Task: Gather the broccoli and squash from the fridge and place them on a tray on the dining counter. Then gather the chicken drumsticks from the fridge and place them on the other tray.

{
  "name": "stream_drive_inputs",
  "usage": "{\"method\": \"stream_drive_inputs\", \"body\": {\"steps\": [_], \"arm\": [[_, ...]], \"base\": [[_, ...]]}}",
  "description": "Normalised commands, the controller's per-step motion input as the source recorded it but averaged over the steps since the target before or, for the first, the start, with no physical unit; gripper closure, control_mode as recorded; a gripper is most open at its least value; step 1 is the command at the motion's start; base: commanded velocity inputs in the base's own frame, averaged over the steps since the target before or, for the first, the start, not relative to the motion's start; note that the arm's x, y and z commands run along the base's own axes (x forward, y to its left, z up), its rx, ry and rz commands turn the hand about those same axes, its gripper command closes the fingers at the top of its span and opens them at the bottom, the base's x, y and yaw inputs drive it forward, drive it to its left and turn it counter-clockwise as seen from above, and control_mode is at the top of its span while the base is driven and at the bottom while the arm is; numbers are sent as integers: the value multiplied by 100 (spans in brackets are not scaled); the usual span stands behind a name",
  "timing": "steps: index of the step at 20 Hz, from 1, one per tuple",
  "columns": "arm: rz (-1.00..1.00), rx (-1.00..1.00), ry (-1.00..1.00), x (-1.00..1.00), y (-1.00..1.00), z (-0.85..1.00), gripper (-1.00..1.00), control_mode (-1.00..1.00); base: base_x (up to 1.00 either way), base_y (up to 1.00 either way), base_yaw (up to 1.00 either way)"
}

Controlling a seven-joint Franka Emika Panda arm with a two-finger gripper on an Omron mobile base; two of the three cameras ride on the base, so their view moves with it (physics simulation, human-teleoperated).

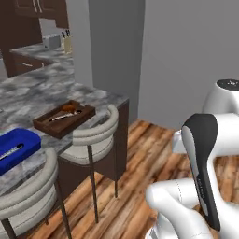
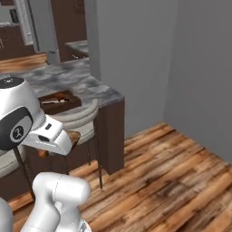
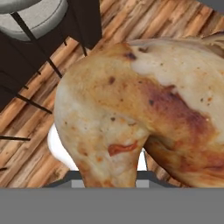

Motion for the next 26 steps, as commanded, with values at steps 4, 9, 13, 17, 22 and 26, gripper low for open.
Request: {"method": "stream_drive_inputs", "body": {"steps": [4,9,13,17,22,26], "arm": [[0,0,0,0,0,0,100,100],[0,0,0,0,0,0,100,100],[0,0,0,0,0,0,100,100],[0,0,0,0,0,0,100,100],[0,0,0,0,0,0,100,100],[0,0,0,0,0,0,100,100]], "base": [[58,-25,48],[58,-16,52],[60,-17,52],[60,-21,51],[62,-32,46],[75,-65,33]]}}
